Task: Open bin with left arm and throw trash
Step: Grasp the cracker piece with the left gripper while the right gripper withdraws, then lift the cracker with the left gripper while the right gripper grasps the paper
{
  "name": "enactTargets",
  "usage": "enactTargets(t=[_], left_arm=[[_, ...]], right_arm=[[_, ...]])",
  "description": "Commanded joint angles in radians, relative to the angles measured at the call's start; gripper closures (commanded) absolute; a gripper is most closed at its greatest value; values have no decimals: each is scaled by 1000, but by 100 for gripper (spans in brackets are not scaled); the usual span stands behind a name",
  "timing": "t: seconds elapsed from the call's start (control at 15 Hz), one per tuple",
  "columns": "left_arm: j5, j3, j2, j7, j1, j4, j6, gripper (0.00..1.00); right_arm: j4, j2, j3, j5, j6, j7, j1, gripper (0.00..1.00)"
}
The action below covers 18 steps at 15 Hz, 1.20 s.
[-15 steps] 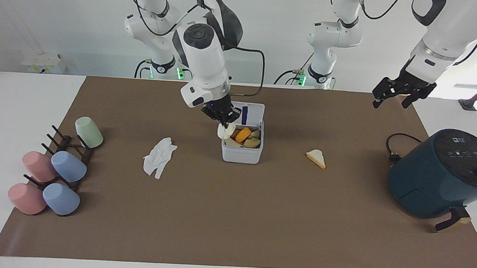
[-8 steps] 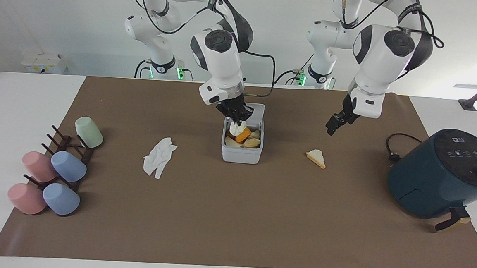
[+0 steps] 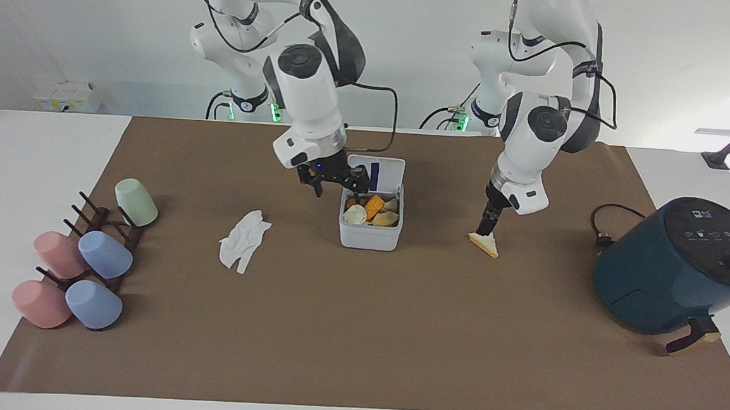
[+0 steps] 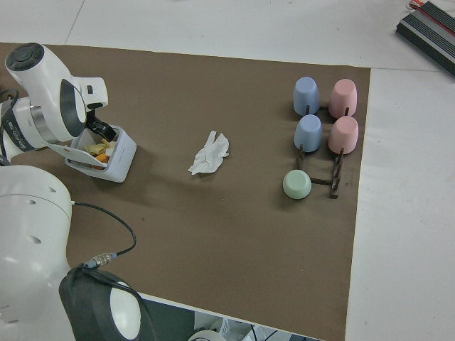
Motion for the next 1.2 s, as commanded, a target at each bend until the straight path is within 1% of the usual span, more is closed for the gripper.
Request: enactTargets(t=[0.0,0.07,0.13,0.2,0.27,0.4,0.47,0.53,0.6,0.73,0.93,1.13], left_arm=[[10,11,6,-218,-12,-73,134,0],[10,11,14,-272,-12,-76,157,0],[10,11,49,-322,-12,-73,171,0],[10,12,81,-344,-21,-72,171,0],[10,12,99,-367,-32,-72,176,0],[10,12,104,-384,-34,-76,160,0],[10,12,104,-383,-34,-76,145,19],[10,14,104,-377,-34,-73,127,69],[10,14,103,-372,-34,-69,127,100],[14,15,98,-369,-27,-64,128,100],[16,18,84,-346,-18,-46,122,100],[17,21,66,-319,-20,-44,117,100]], right_arm=[[-65,-8,8,-10,5,-265,-129,0],[-113,-27,8,-10,16,-340,-172,0],[-240,-66,8,-10,101,-377,-217,0],[-291,-81,6,-10,126,-377,-222,0],[-307,-81,8,-10,126,-376,-234,0],[-351,-72,6,-15,146,-379,-240,0],[-369,-67,6,-19,178,-379,-242,0],[-388,-55,8,-19,200,-378,-240,0],[-397,-52,8,-19,198,-377,-239,0],[-409,-38,6,-24,192,-377,-240,0],[-433,-41,8,-55,208,-376,-248,0],[-446,-35,8,-55,243,-378,-248,0]])
